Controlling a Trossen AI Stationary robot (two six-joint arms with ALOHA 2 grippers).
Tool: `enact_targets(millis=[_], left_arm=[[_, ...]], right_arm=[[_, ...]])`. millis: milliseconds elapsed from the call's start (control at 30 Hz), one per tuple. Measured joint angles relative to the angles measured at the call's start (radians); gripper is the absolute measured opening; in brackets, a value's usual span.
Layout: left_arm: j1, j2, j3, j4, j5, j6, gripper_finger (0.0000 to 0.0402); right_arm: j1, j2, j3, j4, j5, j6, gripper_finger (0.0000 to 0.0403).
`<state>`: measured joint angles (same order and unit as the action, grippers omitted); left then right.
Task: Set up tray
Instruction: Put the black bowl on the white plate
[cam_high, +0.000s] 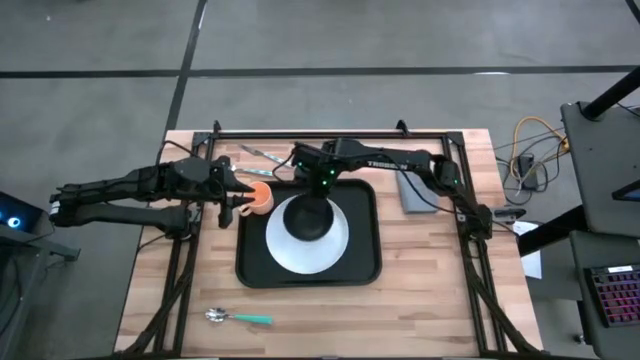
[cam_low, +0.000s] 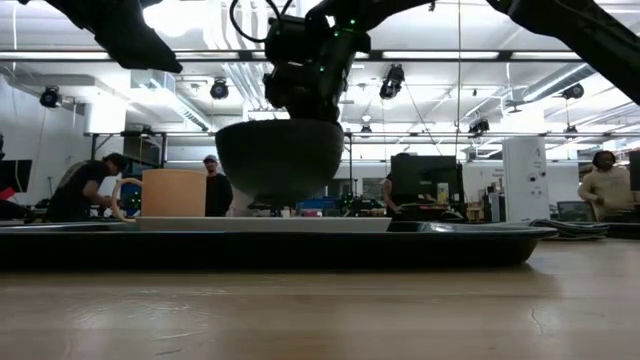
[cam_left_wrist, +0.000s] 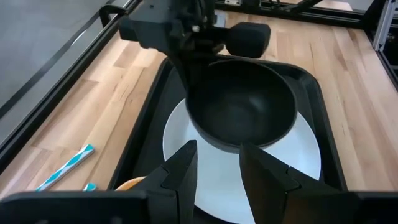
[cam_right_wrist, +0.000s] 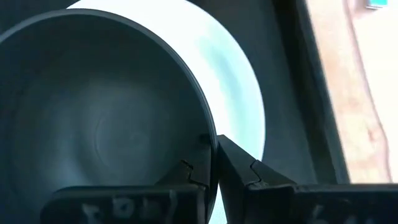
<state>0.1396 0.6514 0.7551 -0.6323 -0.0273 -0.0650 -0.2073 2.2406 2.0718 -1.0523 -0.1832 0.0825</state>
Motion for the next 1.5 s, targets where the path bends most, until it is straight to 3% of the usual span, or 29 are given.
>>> enact_targets(millis=[767,1000,1500], left_arm=[[0.000,0.000,0.000,-0.008,0.002,0.002,0.0101],[0.000,0.000,0.000,-0.008,0.002,0.003,0.0101],[0.000,0.001,0.000,-0.016,0.003,0.000,0.0101]], right_arm=[[0.012,0.000,-0.160,0.180,-0.028,-0.011,0.0008],[0.010,-0.001,-0.150,0.176,-0.027,-0.061,0.0009],[0.018,-0.008,-0.114,0.164,-0.036,-0.064,0.0093]])
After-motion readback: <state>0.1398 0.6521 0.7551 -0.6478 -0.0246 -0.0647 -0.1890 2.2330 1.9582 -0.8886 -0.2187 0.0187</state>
